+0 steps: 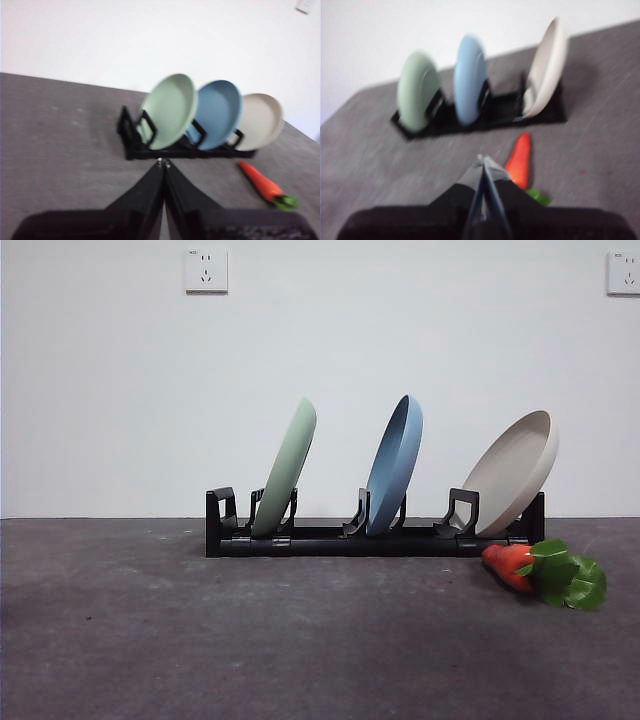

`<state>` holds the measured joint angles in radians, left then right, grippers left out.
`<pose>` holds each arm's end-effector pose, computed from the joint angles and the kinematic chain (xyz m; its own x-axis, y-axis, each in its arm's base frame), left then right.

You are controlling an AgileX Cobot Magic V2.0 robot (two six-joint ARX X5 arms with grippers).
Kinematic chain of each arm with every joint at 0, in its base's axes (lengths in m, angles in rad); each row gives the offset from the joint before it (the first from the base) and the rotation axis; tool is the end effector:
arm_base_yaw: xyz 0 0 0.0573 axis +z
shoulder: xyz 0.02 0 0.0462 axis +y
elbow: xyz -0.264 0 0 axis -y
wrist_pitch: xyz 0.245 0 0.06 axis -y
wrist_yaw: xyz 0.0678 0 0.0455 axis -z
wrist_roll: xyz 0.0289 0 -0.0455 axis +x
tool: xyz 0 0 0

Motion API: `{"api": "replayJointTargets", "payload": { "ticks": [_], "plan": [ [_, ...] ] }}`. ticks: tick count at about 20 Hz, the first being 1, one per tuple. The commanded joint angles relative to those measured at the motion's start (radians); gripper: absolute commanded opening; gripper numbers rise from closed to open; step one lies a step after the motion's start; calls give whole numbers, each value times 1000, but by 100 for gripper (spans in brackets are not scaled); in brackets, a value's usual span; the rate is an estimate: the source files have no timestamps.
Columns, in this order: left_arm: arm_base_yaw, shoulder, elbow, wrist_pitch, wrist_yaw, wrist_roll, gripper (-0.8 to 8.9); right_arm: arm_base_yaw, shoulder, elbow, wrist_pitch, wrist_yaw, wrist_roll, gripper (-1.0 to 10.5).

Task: Take the green plate from the plate rack,put the plate on the table,take the carrot from the table,put the carrot in the plate

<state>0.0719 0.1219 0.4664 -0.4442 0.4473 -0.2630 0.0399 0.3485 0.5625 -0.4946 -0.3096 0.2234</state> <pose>0.0624 -0.0080 0.2655 0.9259 -0.3670 -0.0897 0.3262 0.8964 -0.3003 0.0897 0.0124 0.2779 0.9023 0.3409 -0.2638 -0.2610 0.9191 0.2952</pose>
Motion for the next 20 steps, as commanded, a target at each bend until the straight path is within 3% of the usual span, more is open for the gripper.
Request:
{"api": "replayJointTargets", "payload": {
  "ticks": [1,4,9,15,16,17,18,19,20],
  "plan": [
    [2,60,73,-40,66,5,-7,4,84,105,-95,-63,-89,-11],
    [2,142,154,-103,149,11,-7,11,184,223,-229,-130,-148,-11],
    [2,282,283,-261,272,105,-7,33,327,393,-460,-138,-243,-11],
    [-1,401,368,-350,297,186,3,41,402,450,-548,-137,-285,12],
    [-1,414,373,-353,297,185,41,41,406,450,-548,-137,-285,36],
    [-1,422,373,-353,308,184,186,41,410,450,-548,-137,-284,170],
    [-1,430,373,-353,322,184,423,41,411,450,-548,-135,-280,382],
    [-3,435,373,-350,326,185,577,41,411,450,-547,-134,-277,564],
    [-7,438,373,-341,335,185,586,41,411,450,-547,-134,-277,644]
  ]
}}
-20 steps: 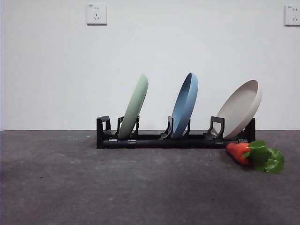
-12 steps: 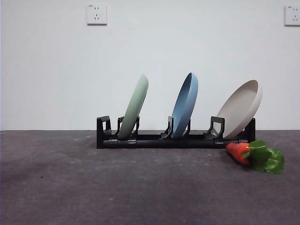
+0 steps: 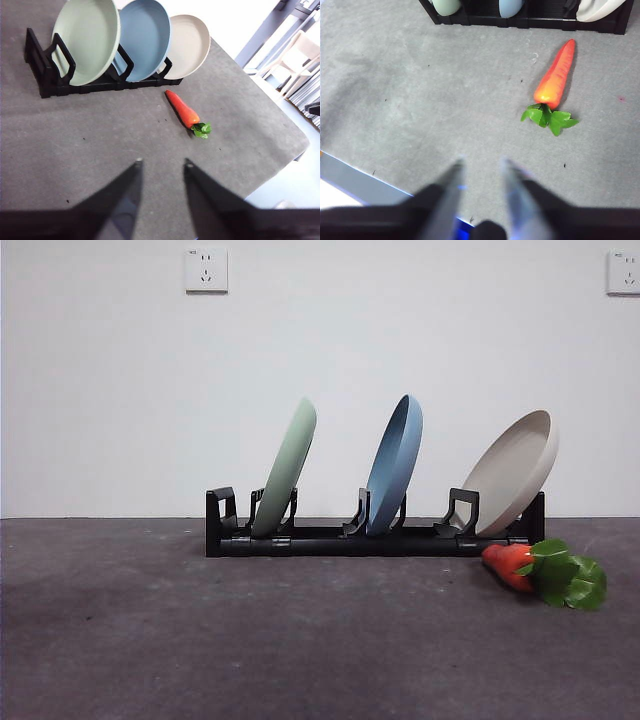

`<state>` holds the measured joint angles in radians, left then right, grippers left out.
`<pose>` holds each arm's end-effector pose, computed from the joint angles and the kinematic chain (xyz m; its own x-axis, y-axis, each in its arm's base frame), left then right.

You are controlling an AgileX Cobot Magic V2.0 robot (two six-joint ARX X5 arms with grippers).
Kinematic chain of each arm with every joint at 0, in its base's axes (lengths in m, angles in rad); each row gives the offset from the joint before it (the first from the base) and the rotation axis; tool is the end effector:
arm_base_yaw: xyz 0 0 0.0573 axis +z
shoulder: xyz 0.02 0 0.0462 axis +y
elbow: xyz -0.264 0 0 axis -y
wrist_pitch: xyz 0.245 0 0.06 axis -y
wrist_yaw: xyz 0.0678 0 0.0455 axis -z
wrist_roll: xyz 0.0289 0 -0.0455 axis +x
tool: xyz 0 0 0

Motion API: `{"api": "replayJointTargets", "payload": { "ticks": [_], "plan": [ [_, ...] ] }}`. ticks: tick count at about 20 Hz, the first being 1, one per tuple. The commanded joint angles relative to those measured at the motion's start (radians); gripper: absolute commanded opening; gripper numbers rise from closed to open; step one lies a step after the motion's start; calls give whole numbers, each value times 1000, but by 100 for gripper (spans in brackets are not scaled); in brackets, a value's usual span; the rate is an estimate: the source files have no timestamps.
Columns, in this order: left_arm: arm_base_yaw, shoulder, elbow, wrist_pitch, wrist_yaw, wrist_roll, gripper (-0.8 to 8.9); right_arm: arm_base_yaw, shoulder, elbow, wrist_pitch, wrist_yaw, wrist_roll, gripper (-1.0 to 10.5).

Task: Take the green plate from the plate rack,put the plate on the table,take the carrot from the table,put the carrot in the plate

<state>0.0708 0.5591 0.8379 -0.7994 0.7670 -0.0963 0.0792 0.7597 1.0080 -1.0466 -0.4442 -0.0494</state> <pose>0.0933 -0.0135 0.3246 0.6721 -0.6481 -0.3581 0.4993 0.7539 -0.4270 0.1155 0.0216 0.3364 0.5942 0.4782 -0.6467 -0.4052 0.8725 0.2729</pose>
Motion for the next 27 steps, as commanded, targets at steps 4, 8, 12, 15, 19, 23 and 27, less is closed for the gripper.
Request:
{"api": "replayJointTargets", "payload": {
  "ticks": [4,8,12,15,19,23,27],
  "plan": [
    [-6,17,2,89,53,10,586,2,0,4,5,0,-5,634],
    [-26,59,2,131,53,-1,586,2,0,4,5,0,-4,634],
    [-106,146,3,337,45,-90,586,2,0,4,5,0,-4,634],
    [-198,278,27,494,-25,-121,586,2,0,4,5,0,-4,633],
    [-335,525,141,640,-187,-95,585,2,0,4,5,0,-4,630],
    [-420,798,297,727,-327,1,585,2,6,4,5,0,-4,630],
    [-463,1027,414,814,-407,59,585,2,6,4,5,0,-4,630]
  ]
}}
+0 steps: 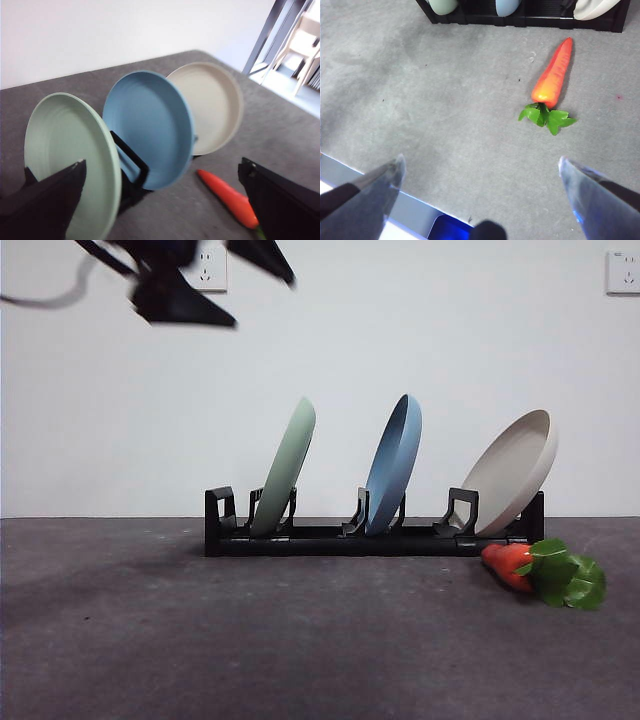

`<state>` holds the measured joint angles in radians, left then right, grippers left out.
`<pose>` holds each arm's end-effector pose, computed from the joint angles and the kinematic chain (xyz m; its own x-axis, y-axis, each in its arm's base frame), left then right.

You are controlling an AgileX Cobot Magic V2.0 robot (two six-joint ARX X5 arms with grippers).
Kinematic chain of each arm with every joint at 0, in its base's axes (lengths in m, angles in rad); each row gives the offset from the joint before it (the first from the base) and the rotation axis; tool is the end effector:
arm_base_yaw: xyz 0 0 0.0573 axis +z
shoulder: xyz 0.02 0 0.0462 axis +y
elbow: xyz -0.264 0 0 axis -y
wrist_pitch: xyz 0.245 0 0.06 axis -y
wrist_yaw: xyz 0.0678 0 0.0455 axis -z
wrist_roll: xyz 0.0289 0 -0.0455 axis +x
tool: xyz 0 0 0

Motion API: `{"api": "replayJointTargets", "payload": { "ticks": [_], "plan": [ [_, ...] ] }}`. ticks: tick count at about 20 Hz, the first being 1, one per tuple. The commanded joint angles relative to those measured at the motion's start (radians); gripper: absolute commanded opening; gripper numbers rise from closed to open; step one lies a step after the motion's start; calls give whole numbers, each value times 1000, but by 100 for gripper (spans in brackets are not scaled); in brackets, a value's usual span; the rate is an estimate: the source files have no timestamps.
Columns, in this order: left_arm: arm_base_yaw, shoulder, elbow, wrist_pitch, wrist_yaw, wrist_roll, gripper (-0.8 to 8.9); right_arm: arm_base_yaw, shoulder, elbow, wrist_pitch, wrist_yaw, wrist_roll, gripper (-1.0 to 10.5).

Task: Take the green plate from the plate rack,put the plate on the table,take the carrot from the table,put the carrot in the plate

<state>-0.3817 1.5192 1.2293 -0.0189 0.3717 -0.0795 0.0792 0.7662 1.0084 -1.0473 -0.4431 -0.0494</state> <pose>0.3196 -0.1396 0.3258 0.6885 -0.6677 -0.2832 0.6437 0.7424 -0.1857 0.1170 0.0217 0.3359 0.5902 0.4769 -0.6513 -0.4027 0.8732 0.2745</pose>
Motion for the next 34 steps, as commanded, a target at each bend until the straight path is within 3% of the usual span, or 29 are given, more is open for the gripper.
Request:
{"api": "replayJointTargets", "payload": {
  "ticks": [1,5,10,14,17,20,22,29,34],
  "plan": [
    [-17,114,42,62,-17,51,585,2,0,4,5,-1,-3,630],
    [-28,253,56,177,-84,59,584,2,0,4,-1,-1,0,630],
    [-29,351,56,186,-108,90,578,2,0,4,-8,-1,0,630],
    [-37,365,56,188,-108,93,180,2,0,4,-8,-1,0,629],
    [-36,365,56,192,-107,92,54,2,0,4,-8,-1,0,629],
    [-36,365,56,190,-106,92,49,2,0,4,-8,-1,0,629],
    [-36,365,56,190,-105,92,-10,2,0,4,-8,-1,0,629],
    [-34,364,56,218,-71,79,-9,2,0,4,-8,-1,0,629],
    [-21,344,56,283,-21,-7,-9,2,0,4,-9,-1,-1,629]
  ]
}}
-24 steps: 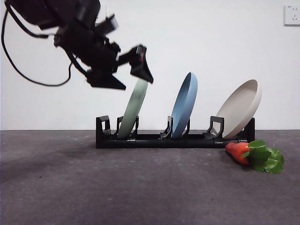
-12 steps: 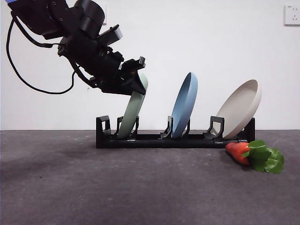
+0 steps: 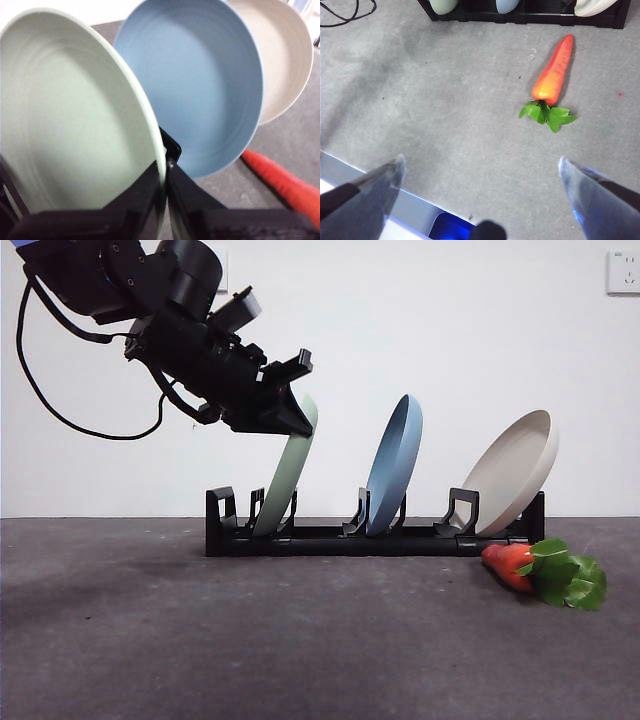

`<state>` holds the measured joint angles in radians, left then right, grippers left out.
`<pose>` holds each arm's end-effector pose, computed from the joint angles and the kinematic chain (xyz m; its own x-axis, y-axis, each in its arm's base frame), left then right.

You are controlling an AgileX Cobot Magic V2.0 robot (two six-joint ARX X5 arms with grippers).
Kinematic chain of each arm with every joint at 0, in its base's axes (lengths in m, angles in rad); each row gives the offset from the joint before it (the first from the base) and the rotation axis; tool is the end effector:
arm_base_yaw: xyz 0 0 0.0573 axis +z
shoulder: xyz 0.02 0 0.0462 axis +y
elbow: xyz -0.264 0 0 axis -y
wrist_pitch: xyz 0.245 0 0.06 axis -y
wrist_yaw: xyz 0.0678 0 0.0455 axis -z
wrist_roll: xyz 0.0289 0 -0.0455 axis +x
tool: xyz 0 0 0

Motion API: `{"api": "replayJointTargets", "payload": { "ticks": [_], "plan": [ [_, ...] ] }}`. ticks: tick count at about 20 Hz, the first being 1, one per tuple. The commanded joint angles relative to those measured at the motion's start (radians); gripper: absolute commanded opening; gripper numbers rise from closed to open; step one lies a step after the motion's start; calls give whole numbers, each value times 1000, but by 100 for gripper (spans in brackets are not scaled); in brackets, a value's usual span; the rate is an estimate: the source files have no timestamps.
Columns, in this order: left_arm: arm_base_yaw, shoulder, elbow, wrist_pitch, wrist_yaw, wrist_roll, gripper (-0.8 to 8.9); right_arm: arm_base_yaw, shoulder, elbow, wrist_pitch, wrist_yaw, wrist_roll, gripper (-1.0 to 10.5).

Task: Take the green plate from the plate rack,put the plate on the table,take the carrot from the table,put the carrot in the plate

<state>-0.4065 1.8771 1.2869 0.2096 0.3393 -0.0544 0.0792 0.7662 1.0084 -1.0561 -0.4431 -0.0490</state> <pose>0.3864 -0.1768 0.2334 0.6726 -0.6519 -0.3503 0.6372 0.7508 -0.1739 0.1164 0.0217 0.3353 0.5845 0.4765 -0.6568 -0.4000 0.8734 0.2777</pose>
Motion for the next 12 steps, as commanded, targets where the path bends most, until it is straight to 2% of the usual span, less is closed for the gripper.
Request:
{"api": "replayJointTargets", "payload": {
  "ticks": [1,7,10,12],
  "plan": [
    [6,-25,-1,65,11,-43,-8,2,0,4,0,-1,-1,629],
    [9,-135,11,70,63,-51,-8,2,0,4,0,-1,-1,629],
    [-6,-244,11,-45,113,-48,-8,2,0,4,0,-1,-1,629],
    [-32,-349,11,-220,115,15,-8,2,0,4,0,-1,-1,629]
  ]
}}
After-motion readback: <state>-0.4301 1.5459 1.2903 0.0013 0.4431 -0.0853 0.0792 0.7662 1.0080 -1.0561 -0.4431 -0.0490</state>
